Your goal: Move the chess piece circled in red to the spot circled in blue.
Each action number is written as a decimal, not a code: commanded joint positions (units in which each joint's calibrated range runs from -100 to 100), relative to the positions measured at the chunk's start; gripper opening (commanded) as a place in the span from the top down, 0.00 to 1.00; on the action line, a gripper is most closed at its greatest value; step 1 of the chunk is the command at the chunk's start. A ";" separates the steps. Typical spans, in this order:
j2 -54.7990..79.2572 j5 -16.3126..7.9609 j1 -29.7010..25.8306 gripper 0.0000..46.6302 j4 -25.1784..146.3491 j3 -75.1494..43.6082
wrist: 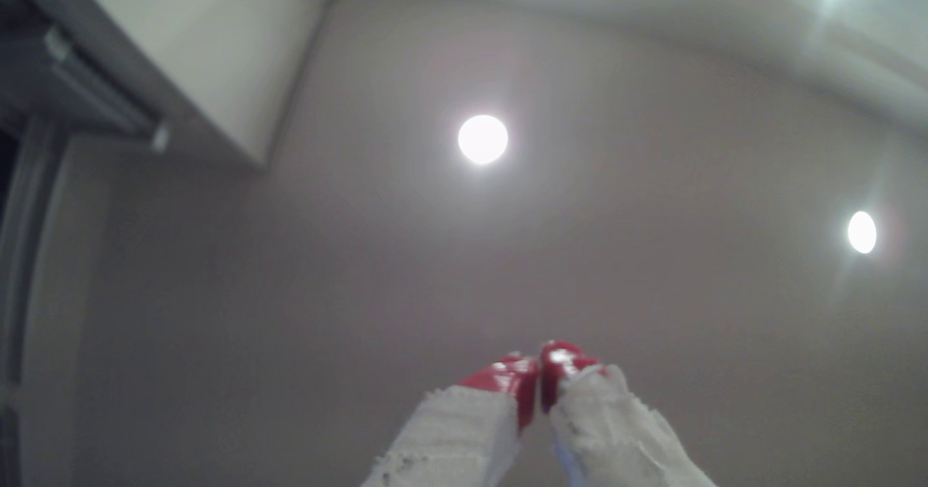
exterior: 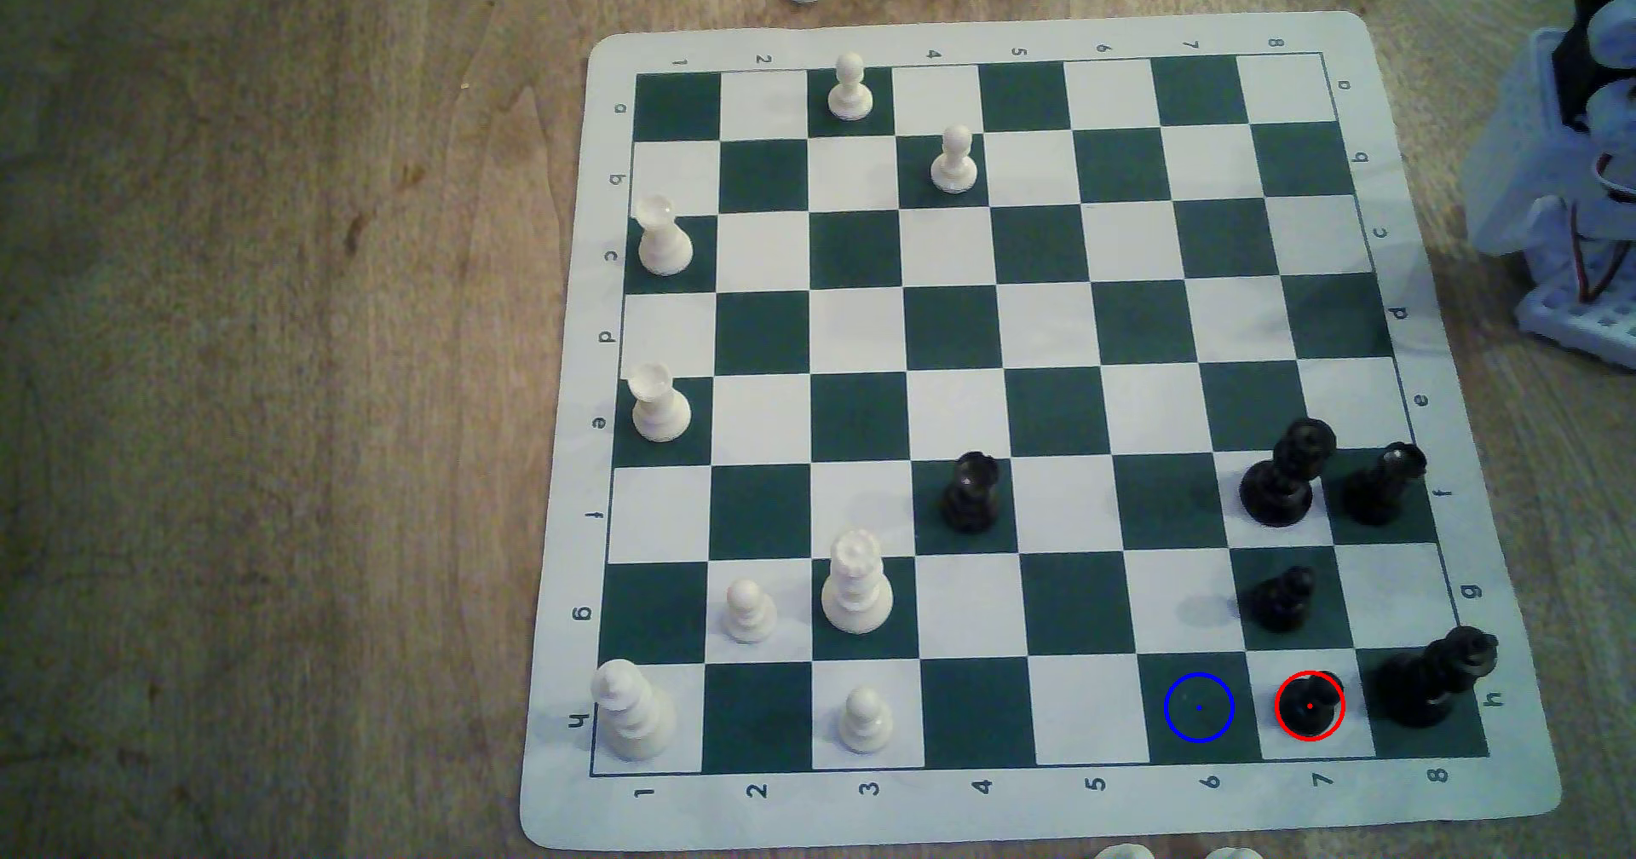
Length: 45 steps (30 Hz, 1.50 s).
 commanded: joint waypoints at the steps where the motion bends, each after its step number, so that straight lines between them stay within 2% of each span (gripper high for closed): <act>1: -0.03 0.20 -0.39 1.00 -0.23 0.81; 25: -0.03 0.20 -0.39 0.99 2.64 0.81; 30: -0.11 0.20 -3.37 1.00 20.74 0.81; 33: -0.03 0.78 -5.24 1.00 37.12 0.81; 34: 0.06 1.61 -6.10 1.00 41.78 0.81; 35: 0.06 3.76 -9.31 1.00 52.10 -1.09; 38: 0.06 5.47 -14.24 1.00 71.60 -7.62; 40: 3.79 5.32 -16.66 1.00 96.25 -18.86; 42: 8.97 5.08 -18.38 1.00 108.70 -25.39; 43: 11.52 3.96 -19.24 1.00 114.18 -28.47; 44: 17.88 1.76 -21.04 1.00 125.98 -35.90; 45: 19.24 1.51 -21.43 1.00 127.62 -37.08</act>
